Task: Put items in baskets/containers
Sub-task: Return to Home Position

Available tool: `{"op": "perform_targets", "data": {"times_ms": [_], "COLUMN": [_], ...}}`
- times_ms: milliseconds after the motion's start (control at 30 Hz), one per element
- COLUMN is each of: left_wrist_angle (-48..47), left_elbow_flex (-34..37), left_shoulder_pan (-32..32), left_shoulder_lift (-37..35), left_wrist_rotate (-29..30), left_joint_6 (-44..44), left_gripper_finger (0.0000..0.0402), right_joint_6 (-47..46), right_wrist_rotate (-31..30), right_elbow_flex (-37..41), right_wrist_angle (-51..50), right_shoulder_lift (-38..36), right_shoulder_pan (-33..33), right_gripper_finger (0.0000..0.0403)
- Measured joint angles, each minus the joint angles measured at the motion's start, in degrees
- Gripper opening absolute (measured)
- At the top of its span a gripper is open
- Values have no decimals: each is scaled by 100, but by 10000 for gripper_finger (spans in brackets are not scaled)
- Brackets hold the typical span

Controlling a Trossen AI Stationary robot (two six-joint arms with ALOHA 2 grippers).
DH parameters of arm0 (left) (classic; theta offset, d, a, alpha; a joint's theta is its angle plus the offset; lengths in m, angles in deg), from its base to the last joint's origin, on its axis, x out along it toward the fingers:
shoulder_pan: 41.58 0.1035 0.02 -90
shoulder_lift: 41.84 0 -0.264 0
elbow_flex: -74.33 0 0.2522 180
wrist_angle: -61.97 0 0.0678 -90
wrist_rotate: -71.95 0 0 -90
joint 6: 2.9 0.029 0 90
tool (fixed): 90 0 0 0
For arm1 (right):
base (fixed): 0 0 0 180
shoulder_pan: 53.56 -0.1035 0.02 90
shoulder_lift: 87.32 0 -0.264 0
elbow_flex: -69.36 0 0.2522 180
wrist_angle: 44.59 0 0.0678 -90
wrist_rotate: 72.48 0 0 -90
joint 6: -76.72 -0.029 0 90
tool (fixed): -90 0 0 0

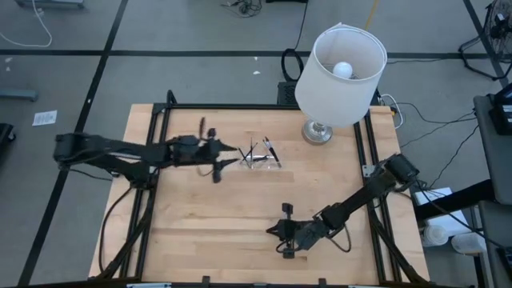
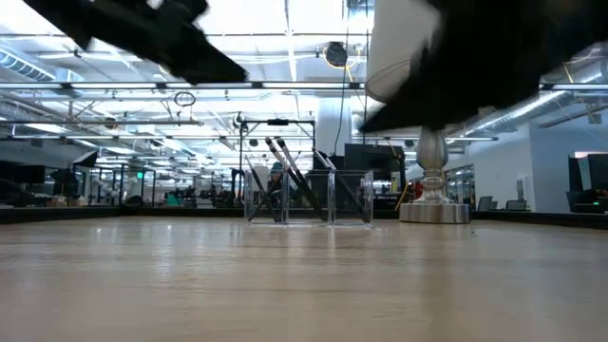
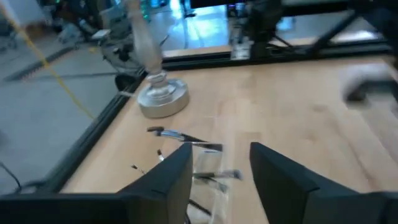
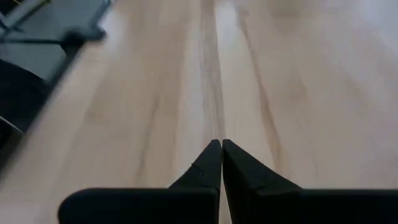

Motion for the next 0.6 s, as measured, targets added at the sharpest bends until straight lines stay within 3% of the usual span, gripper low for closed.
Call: {"op": "perform_targets", "data": {"times_ms": [100,267,467,600], "left_wrist_angle": [-1070,-2528,-3793,-3360], "left_elbow_flex": [0,-2,-4,162], "left_shoulder_pan": [-347,-671,-672,-673], "left_shoulder_lift": [-974,-2455,-3966,-4750], "left_wrist_rotate": [242,878,1827,1897], "left_joint_6": [413,709,488,454], "left_gripper_finger": [128,15,4,3], "right_joint_6": [122,928,1696,1986], "right_wrist_rotate": [56,125,874,1064], "right_elbow_flex": [-4,71,1363,2547], "right_wrist_angle": [-688,-1939,-1424,-352], "right_shoulder_lift": [-717,-2133,-4144,-5274], "right_shoulder_pan": [135,493,1124,1459], "right_gripper_finger": [1,1,0,0]}}
